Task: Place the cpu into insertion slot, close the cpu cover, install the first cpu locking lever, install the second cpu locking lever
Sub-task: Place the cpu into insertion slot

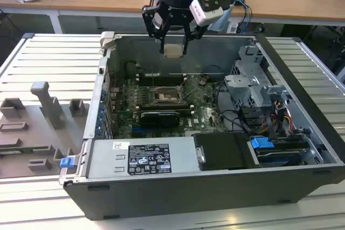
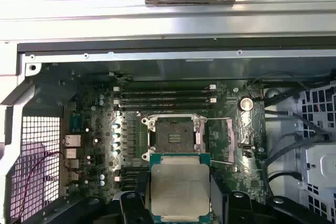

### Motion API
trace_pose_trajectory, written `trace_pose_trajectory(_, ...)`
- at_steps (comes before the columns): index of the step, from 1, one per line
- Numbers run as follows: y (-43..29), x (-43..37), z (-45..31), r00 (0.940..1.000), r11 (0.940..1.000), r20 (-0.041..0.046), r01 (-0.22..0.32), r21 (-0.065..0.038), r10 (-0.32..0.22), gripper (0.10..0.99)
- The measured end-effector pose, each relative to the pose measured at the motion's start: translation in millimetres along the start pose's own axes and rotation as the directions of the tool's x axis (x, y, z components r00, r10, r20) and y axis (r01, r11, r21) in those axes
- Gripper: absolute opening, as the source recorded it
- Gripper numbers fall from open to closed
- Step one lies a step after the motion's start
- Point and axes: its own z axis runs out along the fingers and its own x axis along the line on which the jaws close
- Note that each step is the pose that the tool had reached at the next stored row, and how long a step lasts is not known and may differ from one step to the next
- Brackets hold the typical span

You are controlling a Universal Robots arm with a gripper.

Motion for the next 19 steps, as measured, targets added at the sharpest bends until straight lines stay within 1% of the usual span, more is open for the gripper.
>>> trace_pose_trajectory(3, 0.0, -0.1, 0.0, 1.0, 1.0, 0.0008, -0.008, 0.0, 0.008, 0.541)
trace_pose_trajectory(7, 0.0, 0.0, 0.0, 0.999, 0.999, 0.0045, -0.045, -0.001, 0.045, 0.541)
trace_pose_trajectory(8, 0.0, 0.0, 0.0, 0.9981, 0.9981, 0.0062, -0.061, -0.001, 0.061, 0.541)
trace_pose_trajectory(9, 0.0, 0.0, 0.1, 0.9948, 0.9949, 0.0101, -0.101, -0.002, 0.101, 0.541)
trace_pose_trajectory(10, 0.0, 0.0, 0.1, 0.9932, 0.9933, 0.0116, -0.115, -0.003, 0.115, 0.541)
trace_pose_trajectory(17, 0.0, 0.0, 0.4, 0.9836, 0.9838, 0.0178, -0.179, -0.005, 0.179, 0.541)
trace_pose_trajectory(19, 0.0, 0.0, 0.4, 0.9783, 0.9785, 0.0204, -0.206, -0.006, 0.206, 0.541)
